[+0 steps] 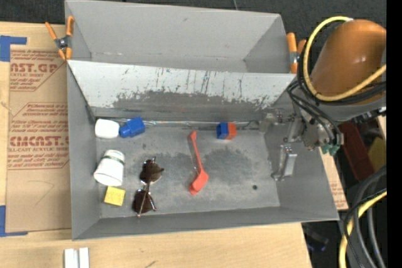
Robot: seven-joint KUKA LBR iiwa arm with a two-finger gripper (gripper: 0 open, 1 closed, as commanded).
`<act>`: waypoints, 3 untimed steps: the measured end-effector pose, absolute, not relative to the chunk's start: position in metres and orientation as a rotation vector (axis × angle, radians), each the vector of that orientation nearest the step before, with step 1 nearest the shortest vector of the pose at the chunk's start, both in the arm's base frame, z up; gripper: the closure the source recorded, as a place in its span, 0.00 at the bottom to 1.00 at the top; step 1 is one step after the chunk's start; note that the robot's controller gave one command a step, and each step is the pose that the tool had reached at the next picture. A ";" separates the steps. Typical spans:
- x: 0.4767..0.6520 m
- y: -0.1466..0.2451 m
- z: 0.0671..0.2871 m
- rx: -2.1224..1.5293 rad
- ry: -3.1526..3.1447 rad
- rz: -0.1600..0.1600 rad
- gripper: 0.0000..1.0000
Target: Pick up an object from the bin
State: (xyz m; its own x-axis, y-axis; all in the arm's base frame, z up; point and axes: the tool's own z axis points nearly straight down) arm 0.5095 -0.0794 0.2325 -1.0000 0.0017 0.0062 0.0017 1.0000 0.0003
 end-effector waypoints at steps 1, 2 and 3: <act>0.511 -0.079 0.237 0.000 -3.143 0.001 0.00; 0.510 -0.043 0.209 0.063 -3.145 0.004 0.00; 0.506 -0.039 0.144 0.185 -3.142 0.000 0.00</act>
Offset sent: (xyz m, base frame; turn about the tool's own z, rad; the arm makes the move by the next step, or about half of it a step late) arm -0.0022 0.0830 -0.0571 -0.1003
